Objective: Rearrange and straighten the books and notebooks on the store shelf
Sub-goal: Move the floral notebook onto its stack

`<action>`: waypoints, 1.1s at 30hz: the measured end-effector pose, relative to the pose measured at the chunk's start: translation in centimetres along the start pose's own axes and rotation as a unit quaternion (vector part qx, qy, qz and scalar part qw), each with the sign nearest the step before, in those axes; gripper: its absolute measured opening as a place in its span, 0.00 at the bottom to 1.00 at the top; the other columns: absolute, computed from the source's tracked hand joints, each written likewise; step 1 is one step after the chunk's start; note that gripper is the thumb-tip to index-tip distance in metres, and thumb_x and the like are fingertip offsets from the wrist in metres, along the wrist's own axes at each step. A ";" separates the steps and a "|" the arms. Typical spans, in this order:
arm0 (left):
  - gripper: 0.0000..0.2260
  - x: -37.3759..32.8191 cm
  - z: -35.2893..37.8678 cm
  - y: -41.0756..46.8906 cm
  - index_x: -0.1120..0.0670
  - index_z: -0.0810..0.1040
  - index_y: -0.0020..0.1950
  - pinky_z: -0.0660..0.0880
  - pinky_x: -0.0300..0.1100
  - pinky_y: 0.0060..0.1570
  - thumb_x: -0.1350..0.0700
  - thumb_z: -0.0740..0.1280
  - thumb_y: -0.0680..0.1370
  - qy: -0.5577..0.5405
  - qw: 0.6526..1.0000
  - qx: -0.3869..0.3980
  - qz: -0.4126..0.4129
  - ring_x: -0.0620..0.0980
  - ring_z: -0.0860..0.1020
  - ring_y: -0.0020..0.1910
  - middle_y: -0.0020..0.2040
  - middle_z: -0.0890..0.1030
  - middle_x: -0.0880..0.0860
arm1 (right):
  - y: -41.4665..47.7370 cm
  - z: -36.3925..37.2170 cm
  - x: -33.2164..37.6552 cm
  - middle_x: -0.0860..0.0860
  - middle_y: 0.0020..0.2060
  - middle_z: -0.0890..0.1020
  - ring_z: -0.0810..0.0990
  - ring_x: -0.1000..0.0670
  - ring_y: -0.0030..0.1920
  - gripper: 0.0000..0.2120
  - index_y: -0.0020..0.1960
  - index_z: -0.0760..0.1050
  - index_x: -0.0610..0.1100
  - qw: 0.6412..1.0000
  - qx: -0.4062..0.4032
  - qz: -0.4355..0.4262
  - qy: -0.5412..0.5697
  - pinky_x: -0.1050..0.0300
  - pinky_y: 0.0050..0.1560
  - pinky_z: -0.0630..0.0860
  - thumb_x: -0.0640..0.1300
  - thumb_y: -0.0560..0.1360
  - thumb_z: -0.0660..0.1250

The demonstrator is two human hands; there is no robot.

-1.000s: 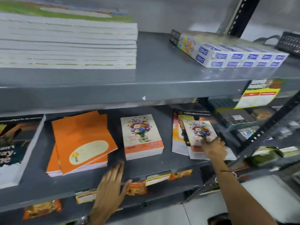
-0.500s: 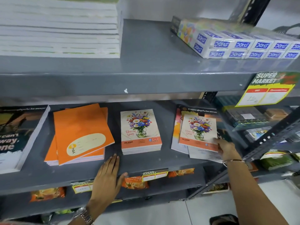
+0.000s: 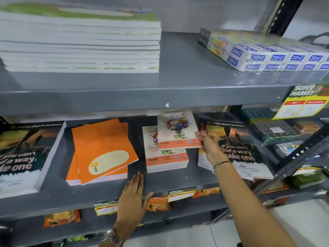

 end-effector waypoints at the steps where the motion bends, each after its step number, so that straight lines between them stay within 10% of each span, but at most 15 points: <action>1: 0.33 0.0 -0.1 -0.1 0.57 0.70 0.66 0.65 0.48 0.62 0.37 0.41 0.77 -0.002 1.000 0.002 0.003 0.51 0.77 0.61 0.63 0.78 0.53 | 0.1 0.7 -1.2 0.47 0.36 0.83 0.80 0.52 0.35 0.06 0.40 0.72 0.43 1.000 0.007 0.014 -0.026 0.64 0.37 0.78 0.38 0.73 0.68; 8: 0.31 0.3 0.4 0.0 0.57 0.68 0.67 0.50 0.42 0.69 0.37 0.44 0.77 -0.022 1.000 -0.012 0.019 0.53 0.76 0.61 0.64 0.77 0.55 | 0.0 1.3 -3.9 0.45 0.40 0.79 0.76 0.46 0.44 0.15 0.29 0.70 0.47 0.983 -0.066 -0.026 -0.172 0.56 0.52 0.72 0.45 0.70 0.72; 17: 0.25 -8.3 -0.9 -1.4 0.52 0.62 0.70 0.65 0.37 0.65 0.42 0.42 0.79 -0.136 0.980 -0.027 0.142 0.46 0.73 0.64 0.66 0.75 0.49 | -0.8 -5.4 -2.9 0.39 0.55 0.77 0.77 0.41 0.54 0.16 0.52 0.76 0.42 0.938 -0.152 -0.120 -0.287 0.49 0.56 0.73 0.52 0.71 0.68; 20: 0.34 -16.3 -2.4 -0.1 0.50 0.54 0.74 0.53 0.36 0.68 0.36 0.39 0.72 -0.241 0.949 0.023 0.204 0.45 0.60 0.73 0.75 0.60 0.47 | -1.0 -10.6 -2.0 0.37 0.61 0.71 0.70 0.37 0.62 0.19 0.59 0.72 0.40 0.894 -0.219 -0.109 -0.375 0.43 0.61 0.69 0.50 0.72 0.67; 28: 0.33 -27.4 -0.2 8.7 0.60 0.47 0.74 0.52 0.50 0.72 0.49 0.60 0.77 -0.318 0.927 0.199 -0.012 0.59 0.51 0.75 0.76 0.52 0.60 | 2.2 -20.1 -1.9 0.33 0.66 0.66 0.65 0.34 0.66 0.34 0.68 0.58 0.32 0.824 -0.157 0.010 -0.544 0.43 0.65 0.64 0.53 0.73 0.66; 33: 0.34 -27.7 1.2 10.8 0.57 0.55 0.71 0.70 0.53 0.63 0.53 0.68 0.70 -0.398 0.883 0.227 -0.102 0.62 0.66 0.68 0.72 0.61 0.59 | 3.3 -20.7 -1.5 0.34 0.66 0.66 0.65 0.35 0.66 0.31 0.67 0.61 0.34 0.810 -0.168 0.033 -0.561 0.45 0.65 0.64 0.53 0.73 0.64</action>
Point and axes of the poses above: each hand's wrist, its own y-axis towards the middle knuckle, its own z-axis out of the palm, x = y × z, the point moved 4 cm from there along y, towards the middle knuckle
